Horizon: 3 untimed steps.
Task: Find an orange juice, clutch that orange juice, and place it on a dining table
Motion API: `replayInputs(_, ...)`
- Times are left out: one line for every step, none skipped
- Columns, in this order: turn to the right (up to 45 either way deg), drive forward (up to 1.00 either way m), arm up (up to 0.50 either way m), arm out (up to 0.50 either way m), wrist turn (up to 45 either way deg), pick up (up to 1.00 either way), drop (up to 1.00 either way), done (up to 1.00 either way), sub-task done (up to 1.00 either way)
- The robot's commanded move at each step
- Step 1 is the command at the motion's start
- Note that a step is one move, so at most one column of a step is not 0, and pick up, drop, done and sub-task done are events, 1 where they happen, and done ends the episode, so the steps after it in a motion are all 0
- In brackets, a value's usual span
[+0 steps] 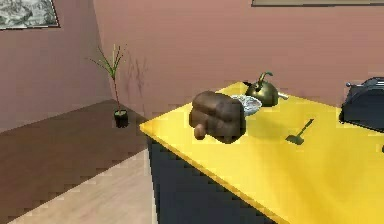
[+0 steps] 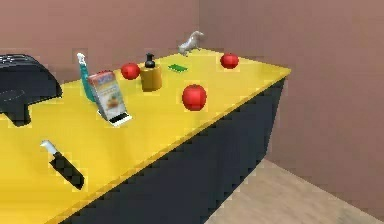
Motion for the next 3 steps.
replayInputs(-18.0,0.00,0.00,0.00,0.0,0.00,0.00,0.00,0.00)
replayInputs(45.0,0.00,0.00,0.00,0.0,0.00,0.00,0.00,0.00)
replayInputs(3.0,0.00,0.00,0.00,0.0,0.00,0.00,0.00,0.00)
